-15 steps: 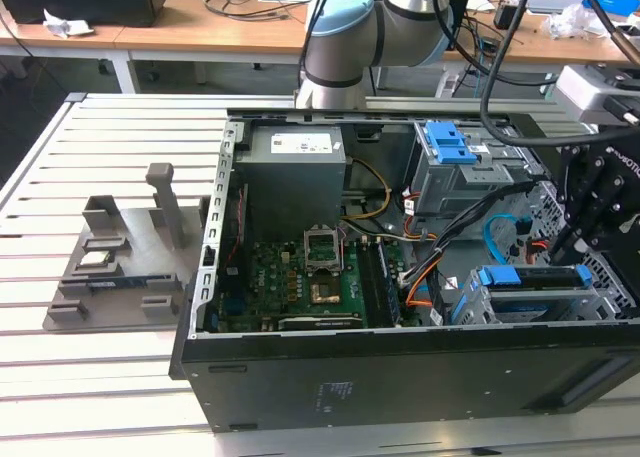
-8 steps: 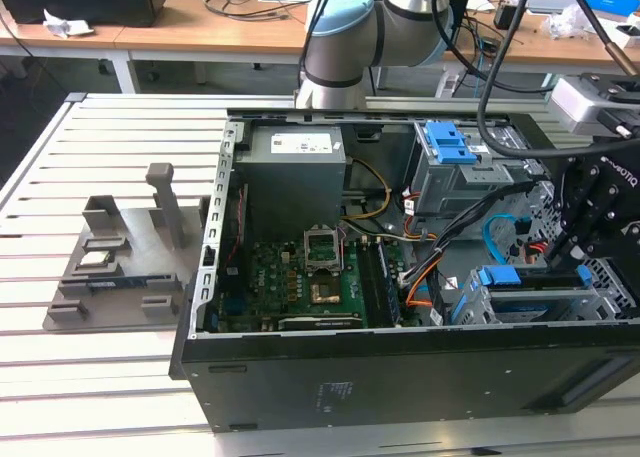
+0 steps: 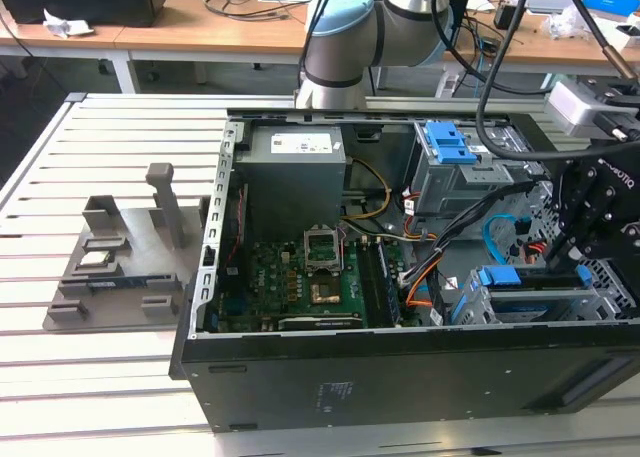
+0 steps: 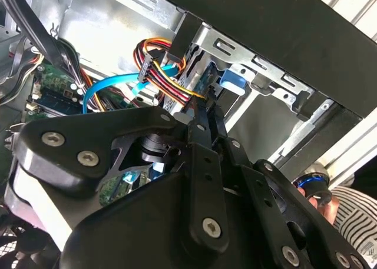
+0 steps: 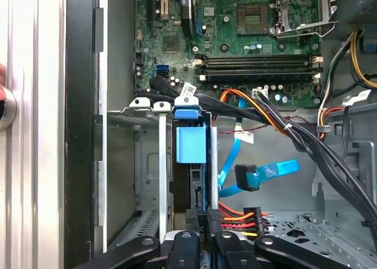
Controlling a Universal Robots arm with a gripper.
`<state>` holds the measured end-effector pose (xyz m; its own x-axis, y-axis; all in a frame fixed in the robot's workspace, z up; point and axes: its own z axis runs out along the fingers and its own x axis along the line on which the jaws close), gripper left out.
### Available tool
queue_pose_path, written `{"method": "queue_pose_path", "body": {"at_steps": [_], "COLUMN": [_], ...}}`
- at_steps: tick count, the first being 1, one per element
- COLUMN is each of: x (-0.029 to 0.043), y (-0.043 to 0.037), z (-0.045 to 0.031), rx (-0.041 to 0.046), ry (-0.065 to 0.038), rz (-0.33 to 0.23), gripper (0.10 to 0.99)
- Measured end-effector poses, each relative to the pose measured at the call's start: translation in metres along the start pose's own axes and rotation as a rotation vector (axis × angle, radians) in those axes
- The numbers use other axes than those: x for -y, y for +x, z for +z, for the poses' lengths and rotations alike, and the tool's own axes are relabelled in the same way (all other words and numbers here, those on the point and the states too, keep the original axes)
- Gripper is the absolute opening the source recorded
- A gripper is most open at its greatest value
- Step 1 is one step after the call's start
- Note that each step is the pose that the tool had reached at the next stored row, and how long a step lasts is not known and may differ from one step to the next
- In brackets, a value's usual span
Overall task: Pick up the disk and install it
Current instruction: 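Insert the first disk wire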
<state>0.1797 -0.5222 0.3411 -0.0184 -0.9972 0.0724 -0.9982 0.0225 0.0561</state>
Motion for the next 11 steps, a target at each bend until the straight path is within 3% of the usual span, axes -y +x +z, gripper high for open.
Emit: {"method": "queue_pose_path", "body": {"at_steps": [11], "x": [0.0010], "y": [-0.0004], "z": [0.0051], "rx": [0.0001], "ry": [0.000], "rz": [0.000], "gripper": [0.169]}}
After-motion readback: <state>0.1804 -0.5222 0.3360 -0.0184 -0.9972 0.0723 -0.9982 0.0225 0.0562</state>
